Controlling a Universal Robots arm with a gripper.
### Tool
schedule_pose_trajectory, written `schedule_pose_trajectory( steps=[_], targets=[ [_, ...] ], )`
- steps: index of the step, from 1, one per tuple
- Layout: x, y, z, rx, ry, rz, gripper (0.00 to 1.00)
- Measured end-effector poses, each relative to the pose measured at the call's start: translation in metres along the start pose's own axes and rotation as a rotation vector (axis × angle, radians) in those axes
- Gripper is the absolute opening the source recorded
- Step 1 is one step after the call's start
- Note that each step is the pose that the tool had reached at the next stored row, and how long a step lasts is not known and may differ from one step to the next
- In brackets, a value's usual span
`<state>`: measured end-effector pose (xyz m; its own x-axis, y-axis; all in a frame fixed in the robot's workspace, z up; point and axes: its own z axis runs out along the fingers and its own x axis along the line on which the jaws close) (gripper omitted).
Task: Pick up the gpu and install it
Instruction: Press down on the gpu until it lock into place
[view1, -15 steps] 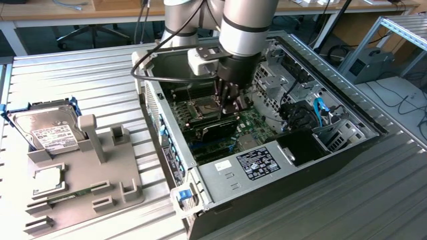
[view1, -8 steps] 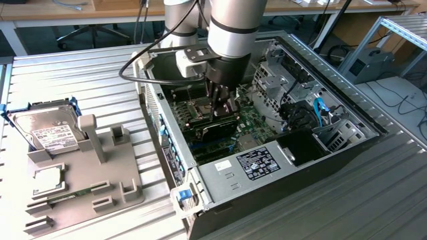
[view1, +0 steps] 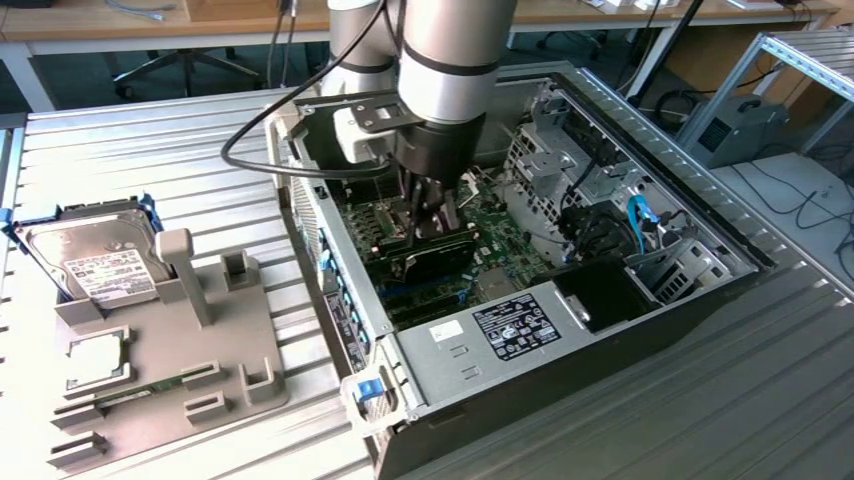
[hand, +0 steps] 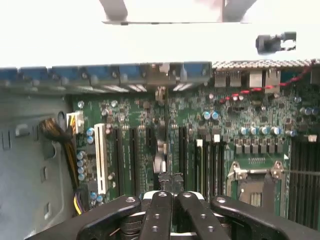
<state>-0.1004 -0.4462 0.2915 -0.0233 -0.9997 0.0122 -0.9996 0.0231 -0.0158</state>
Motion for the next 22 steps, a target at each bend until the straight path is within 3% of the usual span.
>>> schedule_pose_trajectory(
  steps=[4, 22],
  targets=[
    [0.000, 0.0127, 0.0032, 0.0002, -0.0003, 0.000, 0.11],
    [0.001, 0.0278, 0.0199, 0.0001, 0.0002, 0.000, 0.11]
  ],
)
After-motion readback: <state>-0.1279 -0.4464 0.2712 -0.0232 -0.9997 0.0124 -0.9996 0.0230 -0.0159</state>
